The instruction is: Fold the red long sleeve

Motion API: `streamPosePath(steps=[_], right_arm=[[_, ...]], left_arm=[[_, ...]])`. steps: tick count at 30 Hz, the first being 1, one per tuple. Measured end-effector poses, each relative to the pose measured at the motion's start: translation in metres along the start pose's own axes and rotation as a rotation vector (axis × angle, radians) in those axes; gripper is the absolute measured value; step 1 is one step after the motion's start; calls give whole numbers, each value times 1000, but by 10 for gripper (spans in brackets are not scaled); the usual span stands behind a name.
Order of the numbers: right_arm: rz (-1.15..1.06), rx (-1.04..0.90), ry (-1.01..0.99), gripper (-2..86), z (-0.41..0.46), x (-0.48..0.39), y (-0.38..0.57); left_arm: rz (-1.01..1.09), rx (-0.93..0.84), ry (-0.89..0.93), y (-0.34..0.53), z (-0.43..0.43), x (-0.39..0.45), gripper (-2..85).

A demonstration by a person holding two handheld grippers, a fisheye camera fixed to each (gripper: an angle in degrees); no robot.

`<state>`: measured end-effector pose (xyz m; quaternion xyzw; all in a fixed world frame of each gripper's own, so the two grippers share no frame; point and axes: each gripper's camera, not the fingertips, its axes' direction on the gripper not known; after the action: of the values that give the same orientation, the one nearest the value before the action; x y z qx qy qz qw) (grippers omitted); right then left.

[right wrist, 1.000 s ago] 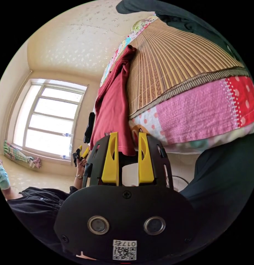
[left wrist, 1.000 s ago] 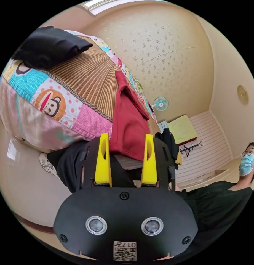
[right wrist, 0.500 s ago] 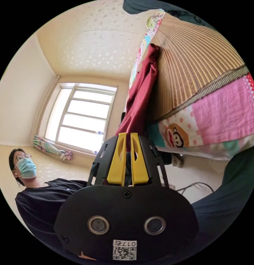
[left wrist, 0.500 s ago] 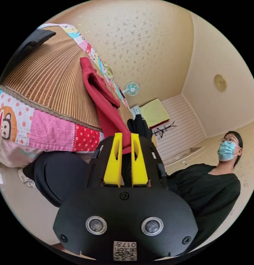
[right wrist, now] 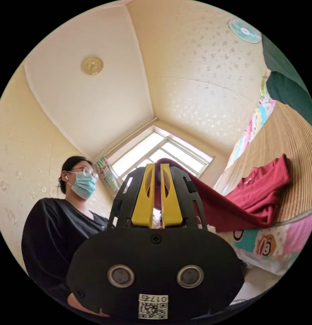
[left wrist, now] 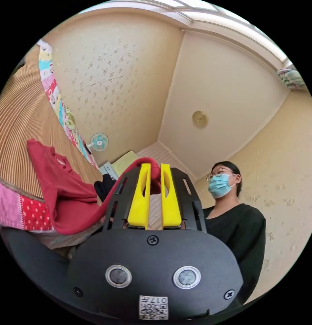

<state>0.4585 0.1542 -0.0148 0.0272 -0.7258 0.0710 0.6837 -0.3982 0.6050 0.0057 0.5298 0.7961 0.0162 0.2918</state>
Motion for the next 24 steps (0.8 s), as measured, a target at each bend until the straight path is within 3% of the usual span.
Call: streamPosePath(steps=[2, 6, 9, 14, 17, 22, 24], right_arm=[[114, 26, 227, 40, 5, 25, 3], [171, 86, 317, 24, 33, 54, 5], [124, 69, 449, 10, 78, 67, -22], [-52, -85, 928, 28, 193, 114, -71], [-75, -127, 1020, 38, 245, 165, -74], [18, -300, 1313, 96, 302, 254, -37], [-45, -328, 1319, 118, 320, 257, -23]], left_arm=[[-127, 56, -100, -5, -4, -46, 51], [-225, 141, -71, -29, 7, -100, 51], [-195, 137, -167, -74, 30, -122, 51], [-145, 116, -495, -150, 86, -183, 52], [-181, 134, -655, -160, 104, -242, 55], [-121, 183, -693, -126, 103, -296, 132], [-102, 248, -693, -107, 90, -294, 155]])
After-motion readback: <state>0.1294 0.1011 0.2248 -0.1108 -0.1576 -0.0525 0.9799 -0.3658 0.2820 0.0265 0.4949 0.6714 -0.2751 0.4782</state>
